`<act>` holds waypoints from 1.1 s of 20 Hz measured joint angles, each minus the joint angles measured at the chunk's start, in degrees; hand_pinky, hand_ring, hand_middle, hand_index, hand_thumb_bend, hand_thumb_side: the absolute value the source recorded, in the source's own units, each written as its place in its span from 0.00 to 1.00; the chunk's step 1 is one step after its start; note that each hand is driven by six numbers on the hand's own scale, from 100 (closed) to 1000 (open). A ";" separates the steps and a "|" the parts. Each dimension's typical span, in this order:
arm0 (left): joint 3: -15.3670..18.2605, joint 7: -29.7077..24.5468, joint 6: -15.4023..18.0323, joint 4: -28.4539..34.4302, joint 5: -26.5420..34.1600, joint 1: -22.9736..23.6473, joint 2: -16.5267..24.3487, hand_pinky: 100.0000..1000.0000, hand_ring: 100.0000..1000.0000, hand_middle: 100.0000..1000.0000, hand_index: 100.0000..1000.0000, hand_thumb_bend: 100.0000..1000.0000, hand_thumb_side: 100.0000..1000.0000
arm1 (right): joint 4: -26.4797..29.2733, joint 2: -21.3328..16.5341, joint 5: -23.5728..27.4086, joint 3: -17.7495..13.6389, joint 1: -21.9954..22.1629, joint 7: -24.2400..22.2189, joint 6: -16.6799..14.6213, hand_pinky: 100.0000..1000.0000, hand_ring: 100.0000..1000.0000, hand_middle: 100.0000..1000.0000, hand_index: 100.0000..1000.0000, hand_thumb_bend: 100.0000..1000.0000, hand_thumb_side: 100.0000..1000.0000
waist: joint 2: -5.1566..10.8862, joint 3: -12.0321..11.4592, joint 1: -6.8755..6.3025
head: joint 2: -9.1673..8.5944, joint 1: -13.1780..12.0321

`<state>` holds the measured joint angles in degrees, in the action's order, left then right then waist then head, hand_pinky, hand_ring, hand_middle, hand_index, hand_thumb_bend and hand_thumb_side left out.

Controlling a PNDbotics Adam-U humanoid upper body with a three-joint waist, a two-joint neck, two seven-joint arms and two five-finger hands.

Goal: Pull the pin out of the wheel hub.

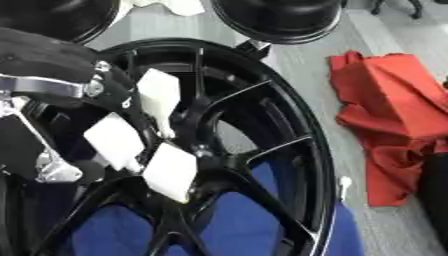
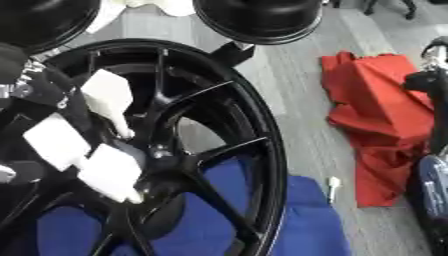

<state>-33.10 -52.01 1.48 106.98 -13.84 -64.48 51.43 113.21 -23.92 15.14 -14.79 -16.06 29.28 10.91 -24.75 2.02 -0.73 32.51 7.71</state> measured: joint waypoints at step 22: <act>0.30 0.01 -1.36 -0.23 0.03 -0.39 -0.51 0.55 0.41 0.31 0.46 0.08 0.07 | 0.00 0.43 0.00 -0.01 0.00 0.22 -0.02 0.47 0.42 0.58 0.65 0.01 0.36 | 0.00 0.03 0.05 | -0.01 -0.32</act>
<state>-32.80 -52.00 0.12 106.75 -13.81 -64.87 50.92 113.21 -23.49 15.14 -14.80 -16.05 29.49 10.89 -24.75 2.06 -0.68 32.50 7.39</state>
